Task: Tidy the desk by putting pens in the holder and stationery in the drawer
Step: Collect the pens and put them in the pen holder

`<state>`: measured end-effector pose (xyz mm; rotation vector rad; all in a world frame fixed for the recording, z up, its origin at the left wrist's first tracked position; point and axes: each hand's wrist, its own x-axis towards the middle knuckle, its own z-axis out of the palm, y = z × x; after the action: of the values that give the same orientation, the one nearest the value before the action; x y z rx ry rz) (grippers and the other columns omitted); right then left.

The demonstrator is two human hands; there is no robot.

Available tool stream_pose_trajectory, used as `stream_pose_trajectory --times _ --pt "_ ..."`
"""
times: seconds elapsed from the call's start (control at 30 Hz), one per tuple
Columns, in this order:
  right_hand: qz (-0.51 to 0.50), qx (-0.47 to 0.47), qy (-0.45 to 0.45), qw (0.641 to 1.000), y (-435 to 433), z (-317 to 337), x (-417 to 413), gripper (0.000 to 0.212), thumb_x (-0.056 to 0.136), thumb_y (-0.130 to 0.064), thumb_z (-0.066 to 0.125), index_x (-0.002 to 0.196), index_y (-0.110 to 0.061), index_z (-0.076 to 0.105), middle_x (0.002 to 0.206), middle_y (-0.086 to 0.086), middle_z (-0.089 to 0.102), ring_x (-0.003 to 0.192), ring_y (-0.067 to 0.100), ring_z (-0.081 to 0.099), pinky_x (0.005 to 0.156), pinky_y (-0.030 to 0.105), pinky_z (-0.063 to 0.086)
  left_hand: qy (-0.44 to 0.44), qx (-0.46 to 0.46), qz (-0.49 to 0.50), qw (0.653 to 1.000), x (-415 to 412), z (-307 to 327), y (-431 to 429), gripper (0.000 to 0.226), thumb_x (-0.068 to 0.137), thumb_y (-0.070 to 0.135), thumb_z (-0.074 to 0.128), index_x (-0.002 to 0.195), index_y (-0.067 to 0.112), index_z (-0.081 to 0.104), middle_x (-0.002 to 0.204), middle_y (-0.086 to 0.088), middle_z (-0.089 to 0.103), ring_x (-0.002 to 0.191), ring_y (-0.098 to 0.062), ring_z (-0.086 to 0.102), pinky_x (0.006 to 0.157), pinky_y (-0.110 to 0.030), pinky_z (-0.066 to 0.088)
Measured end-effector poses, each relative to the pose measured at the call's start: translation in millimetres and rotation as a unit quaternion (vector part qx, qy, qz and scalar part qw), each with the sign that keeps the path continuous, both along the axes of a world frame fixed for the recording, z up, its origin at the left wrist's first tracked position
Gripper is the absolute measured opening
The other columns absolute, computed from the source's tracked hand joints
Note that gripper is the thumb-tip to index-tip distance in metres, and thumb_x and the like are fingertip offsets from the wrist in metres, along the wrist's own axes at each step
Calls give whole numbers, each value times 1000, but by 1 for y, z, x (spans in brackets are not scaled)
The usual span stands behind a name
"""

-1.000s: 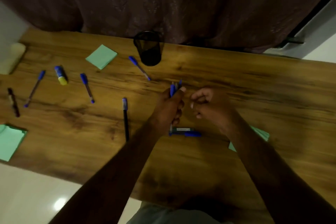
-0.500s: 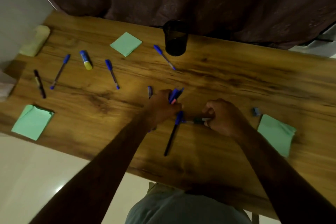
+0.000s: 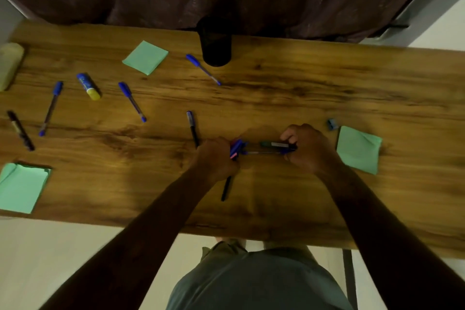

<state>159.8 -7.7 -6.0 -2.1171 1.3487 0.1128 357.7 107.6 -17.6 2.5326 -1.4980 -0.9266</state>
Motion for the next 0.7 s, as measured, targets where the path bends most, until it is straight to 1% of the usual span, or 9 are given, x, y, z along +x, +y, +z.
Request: stream_pose_trajectory --times 0.13,0.2,0.27,0.33,0.4,0.47,0.57,0.63,0.7 --pt "-23 -16 -11 1000 4 -1 -6 51 77 -8 80 121 -27 64 121 -2 58 111 16 59 86 32 52 7 8 29 1000 0 3 3 29 83 43 66 93 18 54 84 2 58 73 -12 52 69 -30 42" --pt "-26 -25 -18 999 4 -1 -7 52 77 -7 80 122 -28 62 123 -3 55 112 17 59 89 34 55 88 -2 114 990 1 2 5 29 82 42 68 91 17 57 80 0 62 71 -14 60 67 -33 53" --pt "-19 -32 -22 999 5 -1 -7 53 77 -6 80 120 -29 61 124 -3 51 110 19 60 88 37 57 177 -39 197 964 1 3 8 22 82 38 69 92 19 63 77 -4 68 65 -17 67 57 -32 56" --pt "-4 -39 -24 999 7 -2 -8 54 75 -4 79 118 -30 58 122 -3 48 107 20 61 86 38 58 235 -72 241 939 -2 5 10 17 85 30 67 89 13 65 66 -4 67 52 -18 63 52 -30 51" --pt "15 -44 -26 999 9 -4 -10 53 74 -2 78 113 -31 56 119 -3 46 104 19 60 82 37 57 326 -89 306 890 -8 9 10 13 89 20 62 91 8 63 59 -6 62 45 -19 56 50 -32 46" --pt "35 -47 -32 998 11 -4 -14 50 75 -1 76 108 -31 54 116 -4 45 100 17 59 77 32 54 395 -91 364 839 -14 13 9 6 91 13 58 89 7 58 59 -7 58 41 -20 52 46 -29 44" --pt "61 -41 -55 996 9 -1 -20 49 74 1 76 102 -31 52 113 -5 44 97 14 57 74 28 51 434 -104 378 811 -22 15 7 5 90 10 59 90 6 57 58 -7 55 40 -21 50 43 -29 45" --pt "70 -31 -88 993 6 2 -26 52 72 2 78 100 -32 52 113 -6 46 98 12 57 75 28 55 449 -123 363 807 -30 16 5 11 90 11 63 96 3 59 58 -6 54 42 -21 51 43 -29 45" --pt "73 -20 -128 989 2 6 -29 53 71 4 78 101 -32 54 112 -6 49 94 9 58 73 23 54 455 -150 342 808 -38 18 3 18 90 11 66 103 1 60 61 -6 54 45 -21 52 44 -29 45"
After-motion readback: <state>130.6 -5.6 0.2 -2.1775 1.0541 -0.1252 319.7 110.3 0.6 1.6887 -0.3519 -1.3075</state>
